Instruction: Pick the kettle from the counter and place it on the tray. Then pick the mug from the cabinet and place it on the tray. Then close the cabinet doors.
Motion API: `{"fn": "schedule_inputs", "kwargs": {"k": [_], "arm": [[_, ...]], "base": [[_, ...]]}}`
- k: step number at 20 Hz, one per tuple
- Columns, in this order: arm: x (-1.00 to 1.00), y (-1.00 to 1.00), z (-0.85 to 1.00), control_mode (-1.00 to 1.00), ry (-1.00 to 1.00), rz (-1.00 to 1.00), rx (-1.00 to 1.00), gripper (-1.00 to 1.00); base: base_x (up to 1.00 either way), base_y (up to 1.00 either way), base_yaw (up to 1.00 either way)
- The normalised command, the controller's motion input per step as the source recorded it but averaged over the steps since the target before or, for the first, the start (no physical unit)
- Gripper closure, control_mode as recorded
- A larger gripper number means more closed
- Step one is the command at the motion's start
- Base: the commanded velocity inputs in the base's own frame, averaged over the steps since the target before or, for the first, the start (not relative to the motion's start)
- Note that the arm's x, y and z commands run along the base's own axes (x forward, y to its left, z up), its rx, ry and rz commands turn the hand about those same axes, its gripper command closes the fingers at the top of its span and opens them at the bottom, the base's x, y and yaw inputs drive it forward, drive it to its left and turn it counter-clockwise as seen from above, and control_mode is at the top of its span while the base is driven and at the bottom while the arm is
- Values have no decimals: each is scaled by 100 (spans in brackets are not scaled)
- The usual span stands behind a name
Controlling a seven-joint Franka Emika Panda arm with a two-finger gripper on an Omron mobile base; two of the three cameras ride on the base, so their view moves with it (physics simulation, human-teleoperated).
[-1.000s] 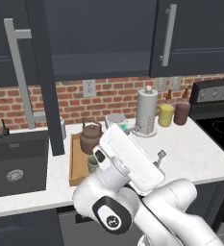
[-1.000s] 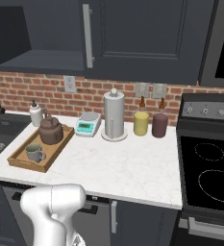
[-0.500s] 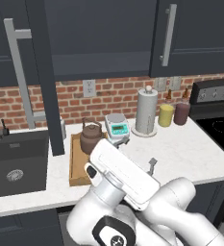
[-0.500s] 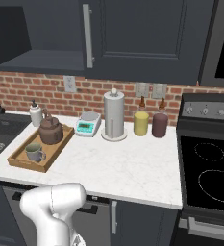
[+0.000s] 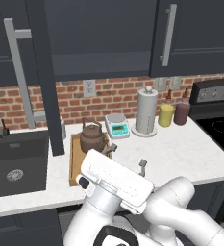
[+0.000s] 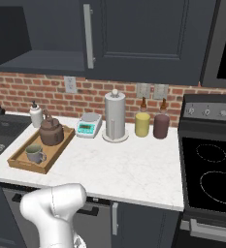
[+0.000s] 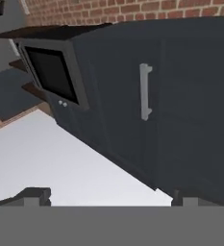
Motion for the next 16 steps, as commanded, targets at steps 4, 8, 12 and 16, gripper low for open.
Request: {"fn": "schedule_inputs", "kwargs": {"k": [4, 8, 12, 16], "arm": [[17, 41, 0, -100, 15, 14, 0, -100], [26, 43, -2, -100, 18, 12, 0, -100], [31, 35, -19, -100, 14, 13, 0, -100], [32, 30, -23, -100, 12, 14, 0, -100]], "base": [[0, 0, 0], [0, 0, 0], [0, 0, 0], [0, 0, 0]]}}
